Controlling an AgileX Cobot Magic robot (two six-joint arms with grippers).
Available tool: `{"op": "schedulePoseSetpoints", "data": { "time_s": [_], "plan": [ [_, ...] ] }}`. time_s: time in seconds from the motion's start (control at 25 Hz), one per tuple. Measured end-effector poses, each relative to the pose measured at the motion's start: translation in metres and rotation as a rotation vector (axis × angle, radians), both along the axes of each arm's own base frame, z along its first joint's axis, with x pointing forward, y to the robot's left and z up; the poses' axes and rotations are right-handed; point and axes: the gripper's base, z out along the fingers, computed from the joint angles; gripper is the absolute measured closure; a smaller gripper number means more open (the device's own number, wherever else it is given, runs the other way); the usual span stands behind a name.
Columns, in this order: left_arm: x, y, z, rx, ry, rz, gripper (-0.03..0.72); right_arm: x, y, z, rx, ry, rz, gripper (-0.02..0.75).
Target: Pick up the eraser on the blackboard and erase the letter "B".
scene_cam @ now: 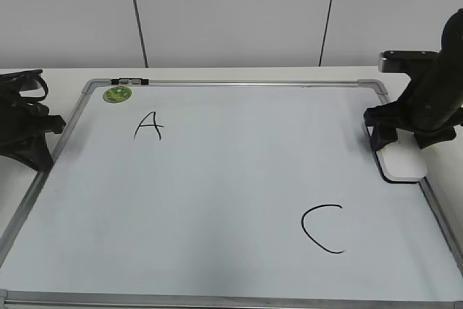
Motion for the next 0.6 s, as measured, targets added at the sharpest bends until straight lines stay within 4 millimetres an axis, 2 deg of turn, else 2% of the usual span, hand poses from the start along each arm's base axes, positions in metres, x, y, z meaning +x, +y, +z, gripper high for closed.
{"op": "schedulePoseSetpoints", "data": {
  "time_s": [0.36, 0.6],
  "plan": [
    [0.0, 0.0, 0.0, 0.0, 0.0, 0.0, 0.678, 0.0007, 0.0, -0.0003, 0.0, -0.002, 0.0, 0.143],
    [0.0, 0.0, 0.0, 0.0, 0.0, 0.0, 0.678, 0.003, 0.0001, 0.0021, 0.001, -0.015, 0.0, 0.139]
  ]
}}
